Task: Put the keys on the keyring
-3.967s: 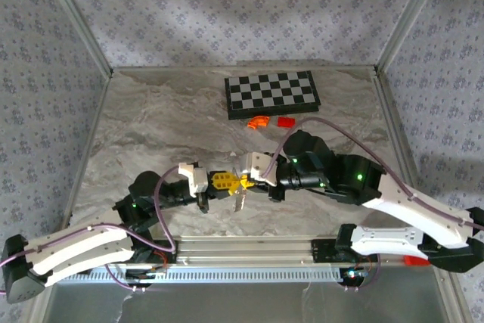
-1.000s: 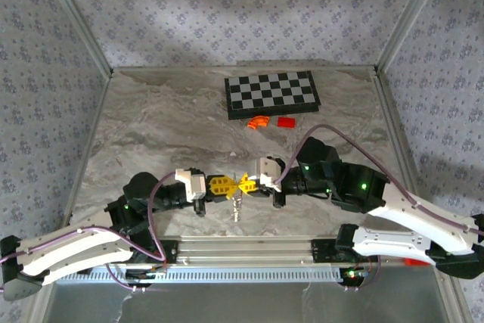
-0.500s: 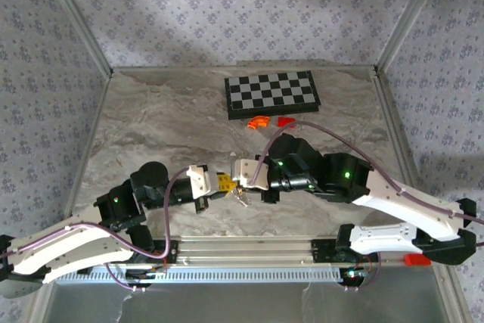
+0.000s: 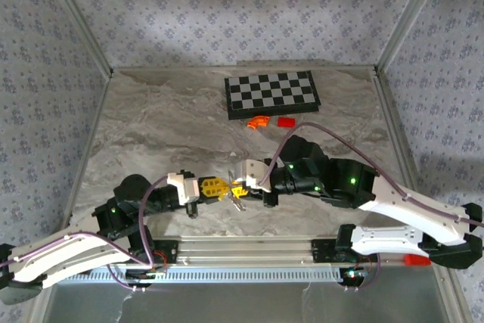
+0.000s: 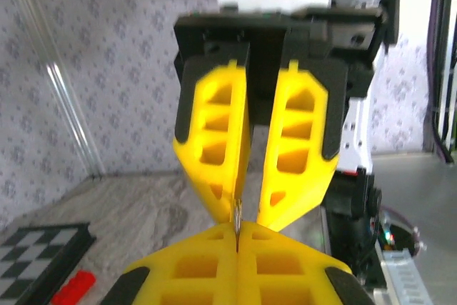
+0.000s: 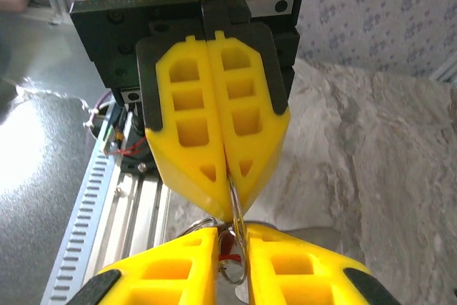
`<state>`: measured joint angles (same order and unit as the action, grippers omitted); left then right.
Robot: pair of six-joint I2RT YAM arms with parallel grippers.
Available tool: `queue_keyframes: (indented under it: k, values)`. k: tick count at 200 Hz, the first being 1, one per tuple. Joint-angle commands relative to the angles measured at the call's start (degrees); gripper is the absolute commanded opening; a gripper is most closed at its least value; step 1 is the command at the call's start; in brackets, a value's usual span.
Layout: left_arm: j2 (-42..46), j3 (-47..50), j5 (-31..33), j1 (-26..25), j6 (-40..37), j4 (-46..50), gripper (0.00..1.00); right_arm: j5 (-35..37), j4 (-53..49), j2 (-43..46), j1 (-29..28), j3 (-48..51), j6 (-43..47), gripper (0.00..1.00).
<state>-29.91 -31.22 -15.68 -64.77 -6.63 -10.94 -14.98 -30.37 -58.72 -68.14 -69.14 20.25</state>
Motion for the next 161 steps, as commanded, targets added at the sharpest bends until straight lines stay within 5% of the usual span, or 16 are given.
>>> queue_keyframes:
  k: [1,104,140,161]
  values:
    - [0.57,-0.07,-3.02,0.09,2.70,-9.77,0.00,-3.31,5.22,1.04,0.82,0.33,-2.06,0.18]
    - [-0.85,0.72,-1.42,0.09,1.82,-8.71,0.00,-7.28,7.07,2.70,2.13,4.33,-2.24,0.05]
    - [-0.41,1.58,-1.75,0.07,2.34,-11.24,0.00,-8.66,7.49,3.64,2.32,5.57,-2.65,0.19]
    - [-0.24,1.78,-2.72,0.10,2.96,-13.02,0.00,-8.58,8.48,4.55,2.37,6.80,-3.33,0.19]
